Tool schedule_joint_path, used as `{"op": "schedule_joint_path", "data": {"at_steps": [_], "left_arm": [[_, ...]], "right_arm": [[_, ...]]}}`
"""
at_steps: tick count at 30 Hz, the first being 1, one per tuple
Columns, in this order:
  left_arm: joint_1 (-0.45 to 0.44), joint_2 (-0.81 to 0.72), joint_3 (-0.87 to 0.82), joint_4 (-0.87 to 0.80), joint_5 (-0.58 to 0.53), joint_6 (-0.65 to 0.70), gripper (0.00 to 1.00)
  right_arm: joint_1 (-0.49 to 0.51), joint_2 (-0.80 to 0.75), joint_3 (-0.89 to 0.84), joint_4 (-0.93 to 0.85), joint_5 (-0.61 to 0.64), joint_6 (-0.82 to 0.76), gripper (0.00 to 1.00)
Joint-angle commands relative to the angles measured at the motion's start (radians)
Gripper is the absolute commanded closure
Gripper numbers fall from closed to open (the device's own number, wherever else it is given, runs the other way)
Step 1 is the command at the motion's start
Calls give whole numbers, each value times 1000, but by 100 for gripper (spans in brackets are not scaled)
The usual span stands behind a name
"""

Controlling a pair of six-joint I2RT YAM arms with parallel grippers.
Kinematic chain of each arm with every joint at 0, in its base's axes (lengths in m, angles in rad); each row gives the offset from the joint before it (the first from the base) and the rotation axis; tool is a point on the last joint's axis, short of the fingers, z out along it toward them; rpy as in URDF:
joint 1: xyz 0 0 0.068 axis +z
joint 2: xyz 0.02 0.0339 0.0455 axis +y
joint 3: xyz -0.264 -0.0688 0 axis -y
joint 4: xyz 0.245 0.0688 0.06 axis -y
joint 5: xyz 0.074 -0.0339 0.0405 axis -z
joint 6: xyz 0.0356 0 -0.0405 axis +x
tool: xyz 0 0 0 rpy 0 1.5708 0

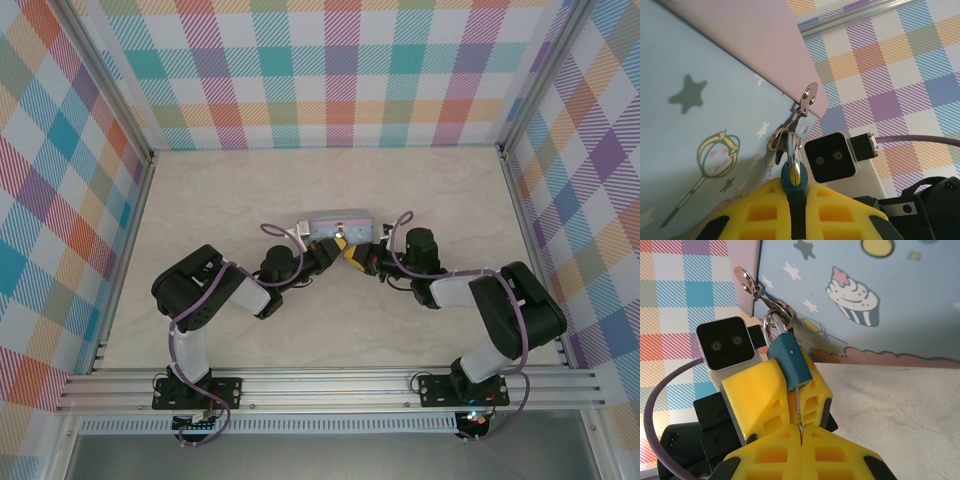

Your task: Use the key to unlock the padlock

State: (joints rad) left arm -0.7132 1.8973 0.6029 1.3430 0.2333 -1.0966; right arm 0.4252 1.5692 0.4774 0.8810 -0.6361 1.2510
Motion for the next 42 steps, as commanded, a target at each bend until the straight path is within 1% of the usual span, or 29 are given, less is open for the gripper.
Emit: {"op": "schedule_joint_path", "data": {"at_steps": [1,6,10,21,28,32,35,42], "left_arm": [[-49,4,0,-11,117,0,100],[-47,-8,10,-21,94,0,100],[-48,-7,12,-23,71,-3,100],[-46,-10,11,-31,34,-8,100],[-46,-11,11,-27,31,-12,100],[-45,-16,11,-27,29,-15,100],[-46,-15,13,-27,28,-17,100],[-46,-19,21,-27,40,-19,100]], "right_arm": [[-15,-21,43,90,62,-29,96],[-15,-48,-41,98,74,-20,96],[-14,-68,-66,84,70,-16,96],[-13,-173,-117,-32,78,-43,96],[-2,-147,-109,-29,72,-38,96],[3,-133,-137,4,78,-24,96],[4,-142,-151,-3,79,-30,96],[14,-111,-125,10,58,-30,96]]}}
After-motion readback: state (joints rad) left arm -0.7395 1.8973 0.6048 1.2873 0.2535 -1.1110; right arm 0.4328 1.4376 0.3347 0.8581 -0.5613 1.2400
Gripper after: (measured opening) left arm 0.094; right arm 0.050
